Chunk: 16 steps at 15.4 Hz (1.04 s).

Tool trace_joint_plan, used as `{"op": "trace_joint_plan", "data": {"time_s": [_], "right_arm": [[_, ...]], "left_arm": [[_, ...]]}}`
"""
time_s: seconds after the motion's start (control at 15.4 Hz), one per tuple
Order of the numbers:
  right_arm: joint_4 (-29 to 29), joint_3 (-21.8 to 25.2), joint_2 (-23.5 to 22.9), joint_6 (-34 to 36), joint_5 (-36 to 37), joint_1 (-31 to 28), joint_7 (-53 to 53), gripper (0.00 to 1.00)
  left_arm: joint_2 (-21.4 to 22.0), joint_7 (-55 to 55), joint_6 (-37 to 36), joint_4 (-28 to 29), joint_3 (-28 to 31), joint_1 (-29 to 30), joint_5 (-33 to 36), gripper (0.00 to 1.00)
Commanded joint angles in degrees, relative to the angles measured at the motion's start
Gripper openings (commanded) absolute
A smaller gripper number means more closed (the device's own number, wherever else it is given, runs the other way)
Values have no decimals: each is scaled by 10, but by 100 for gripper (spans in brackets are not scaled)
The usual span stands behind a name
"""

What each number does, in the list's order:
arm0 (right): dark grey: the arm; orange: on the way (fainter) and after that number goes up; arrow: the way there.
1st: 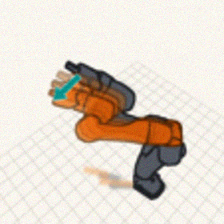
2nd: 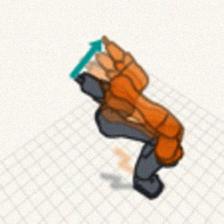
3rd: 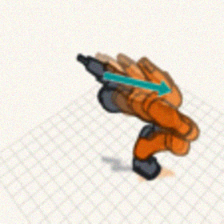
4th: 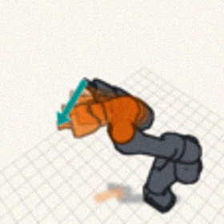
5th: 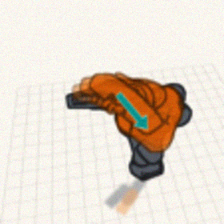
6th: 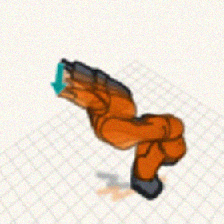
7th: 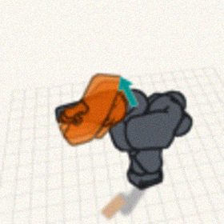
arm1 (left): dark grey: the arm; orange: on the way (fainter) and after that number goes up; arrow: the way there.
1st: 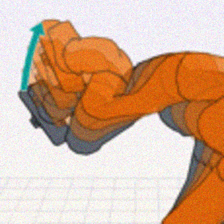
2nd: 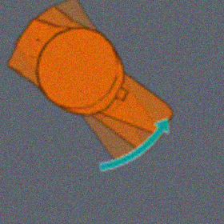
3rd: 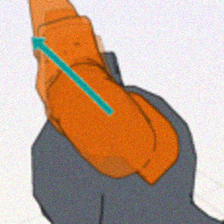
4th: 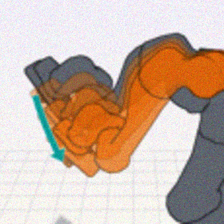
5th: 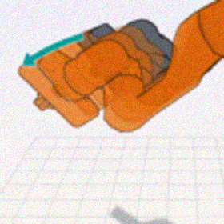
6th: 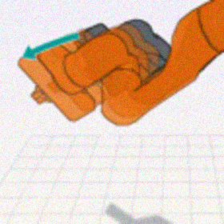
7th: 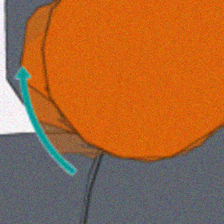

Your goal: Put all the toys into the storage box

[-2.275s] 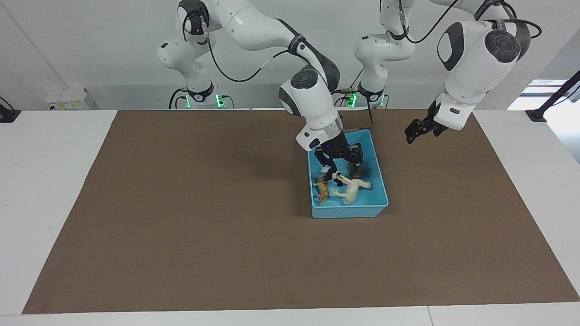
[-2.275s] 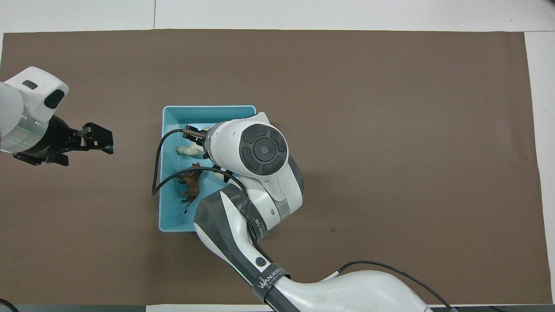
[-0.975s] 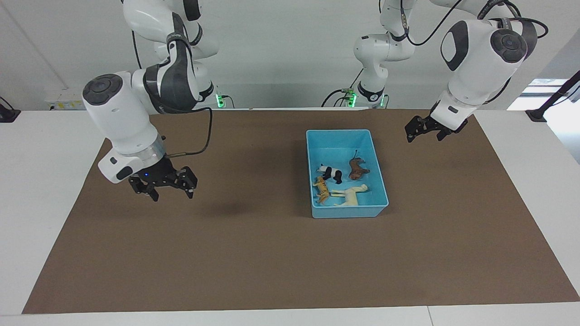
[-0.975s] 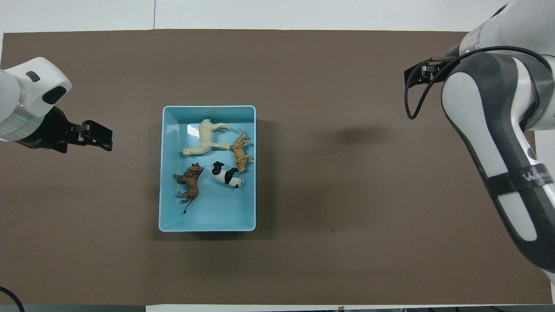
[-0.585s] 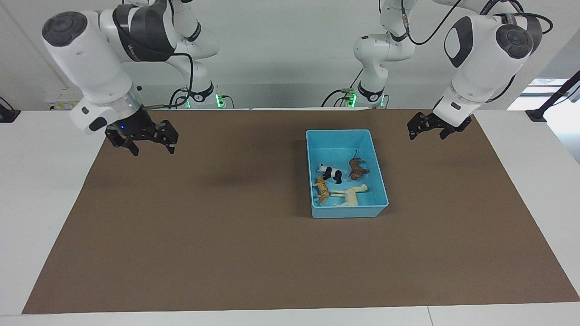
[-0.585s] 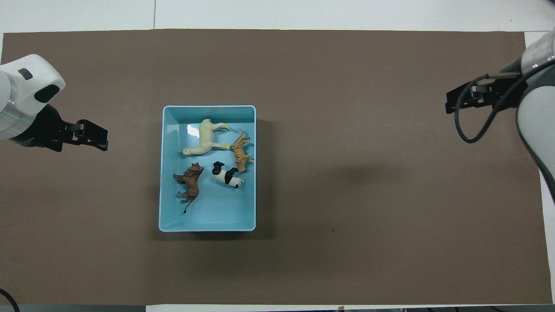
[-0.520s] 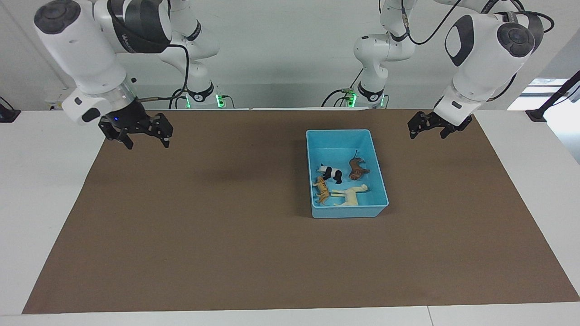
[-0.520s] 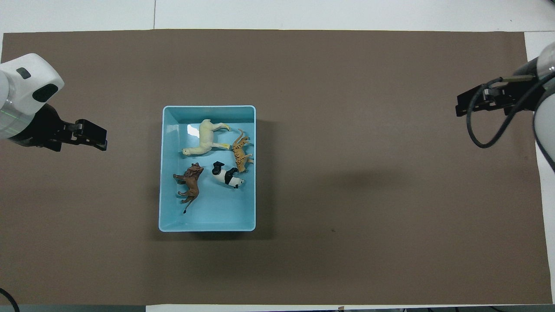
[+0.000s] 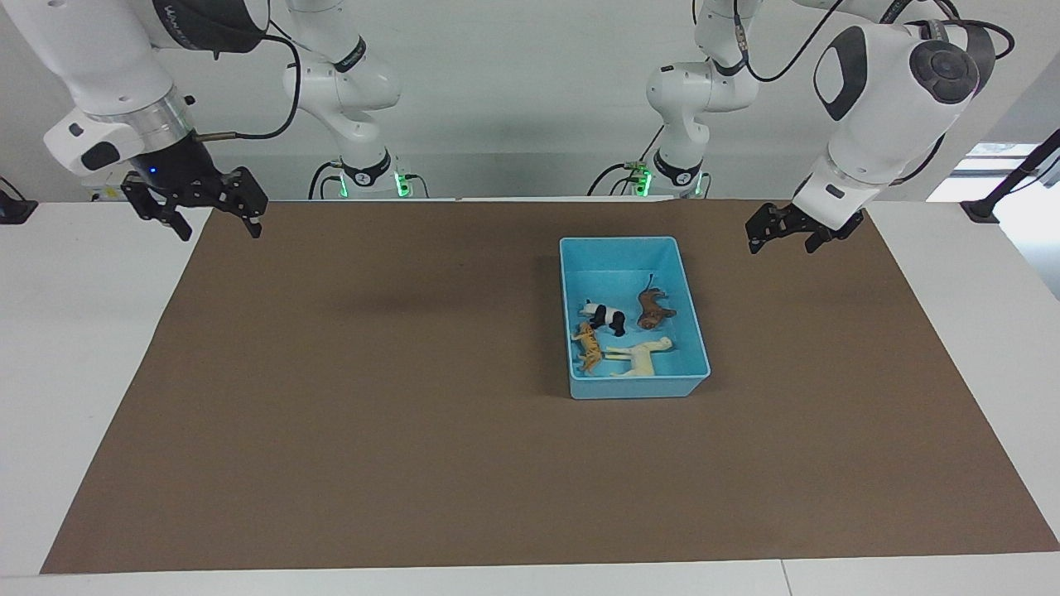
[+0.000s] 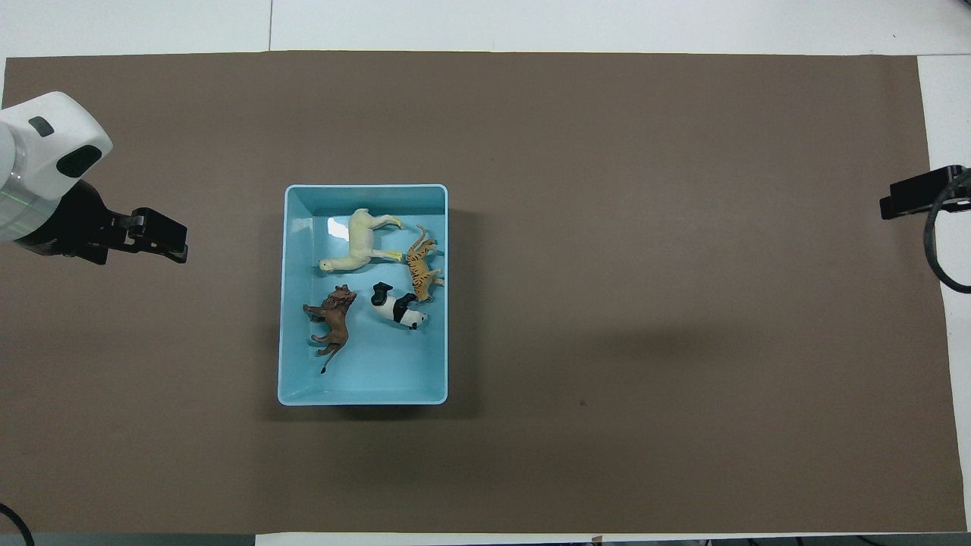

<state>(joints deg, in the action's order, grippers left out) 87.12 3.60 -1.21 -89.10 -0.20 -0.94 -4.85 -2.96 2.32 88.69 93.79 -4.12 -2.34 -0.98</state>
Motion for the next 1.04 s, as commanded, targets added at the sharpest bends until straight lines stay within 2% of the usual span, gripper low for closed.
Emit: {"op": "trace_joint_plan", "data": {"time_s": [0.0,0.26,0.97], "right_arm": [[28,-17,19,1,12,-19,12,100],[28,-23,21,47,12,-24,12,100],[29,-23,22,41,19,-21,22,100]], "left_arm": [[-2,-1,-14,-14,7,-6,3,100],[21,-7,-17,5,6,-6,2,100],[22,0,-14,3,8,-8,3,100]]}}
